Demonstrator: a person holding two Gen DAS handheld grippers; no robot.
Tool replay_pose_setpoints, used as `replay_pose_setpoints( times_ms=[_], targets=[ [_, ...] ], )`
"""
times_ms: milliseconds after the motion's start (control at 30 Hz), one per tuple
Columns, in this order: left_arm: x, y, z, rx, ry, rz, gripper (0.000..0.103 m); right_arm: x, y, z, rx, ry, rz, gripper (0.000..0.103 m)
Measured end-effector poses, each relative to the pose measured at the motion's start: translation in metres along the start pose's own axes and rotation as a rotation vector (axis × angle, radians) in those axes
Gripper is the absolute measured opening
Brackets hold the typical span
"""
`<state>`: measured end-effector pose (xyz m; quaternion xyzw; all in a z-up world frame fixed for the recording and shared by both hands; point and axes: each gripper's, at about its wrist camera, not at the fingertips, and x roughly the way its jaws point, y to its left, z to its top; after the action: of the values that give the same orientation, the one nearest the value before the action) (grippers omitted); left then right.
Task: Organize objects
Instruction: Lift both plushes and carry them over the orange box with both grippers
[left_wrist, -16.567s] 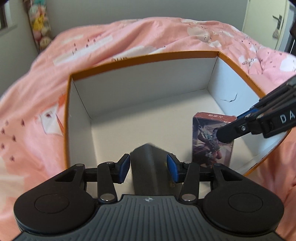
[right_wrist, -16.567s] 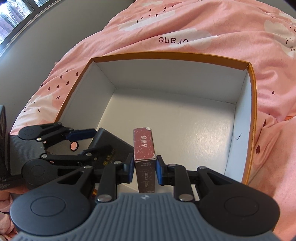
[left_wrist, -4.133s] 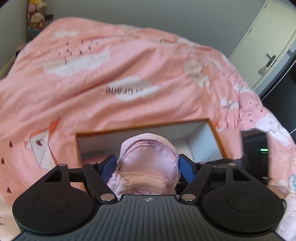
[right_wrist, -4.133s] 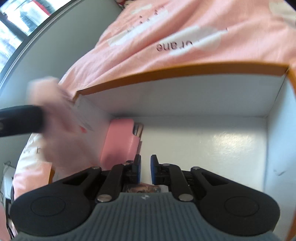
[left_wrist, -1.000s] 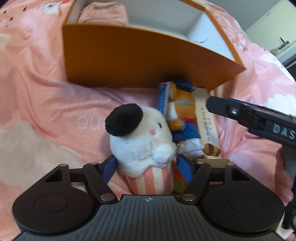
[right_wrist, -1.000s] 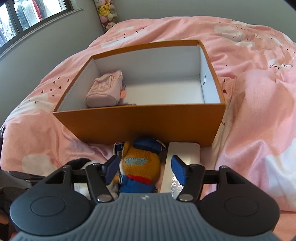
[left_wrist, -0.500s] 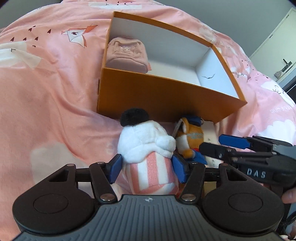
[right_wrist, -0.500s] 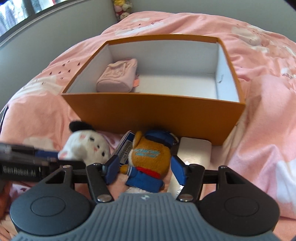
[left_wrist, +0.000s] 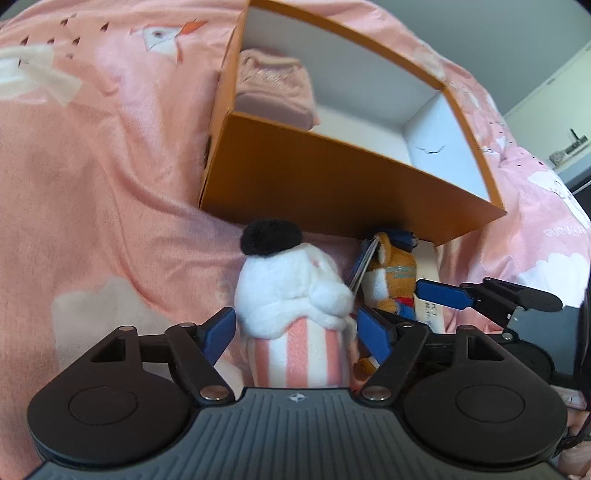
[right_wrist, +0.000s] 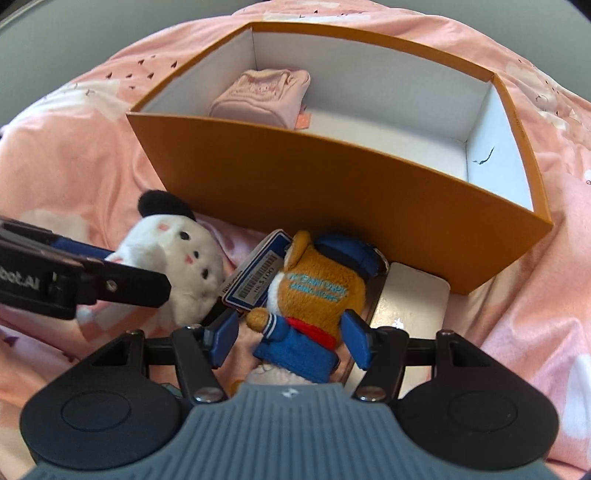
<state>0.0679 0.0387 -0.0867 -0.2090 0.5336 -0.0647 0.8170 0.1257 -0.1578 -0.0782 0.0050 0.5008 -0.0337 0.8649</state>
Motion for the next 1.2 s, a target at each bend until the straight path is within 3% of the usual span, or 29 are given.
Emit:
replay_pose_setpoints(
  times_ms=[133, 267, 433, 667, 933, 1200],
  targets=[
    [0.011, 0.006, 0.001, -0.045, 0.056, -0.009, 0.089, 0.007, -0.002, 0.001, 0.000, 0.011, -0.010, 0.064],
    [0.015, 0.011, 0.004, -0.094, 0.061, -0.034, 0.089, 0.013, -0.007, 0.002, 0.017, 0.015, -0.011, 0.062],
    [0.019, 0.008, 0.002, -0.087, 0.072, -0.040, 0.087, 0.019, -0.008, 0.003, 0.012, 0.020, -0.013, 0.062],
    [0.017, -0.004, 0.003, -0.019, 0.072, -0.029, 0.076, 0.022, -0.011, 0.002, 0.034, 0.026, -0.012, 0.061],
    [0.011, -0.002, -0.001, -0.024, 0.028, -0.055, 0.072, 0.013, -0.022, -0.002, 0.113, 0.002, -0.001, 0.044],
    [-0.016, -0.004, -0.002, -0.016, -0.044, -0.102, 0.072, -0.023, -0.028, -0.006, 0.140, -0.065, 0.025, 0.041]
  ],
)
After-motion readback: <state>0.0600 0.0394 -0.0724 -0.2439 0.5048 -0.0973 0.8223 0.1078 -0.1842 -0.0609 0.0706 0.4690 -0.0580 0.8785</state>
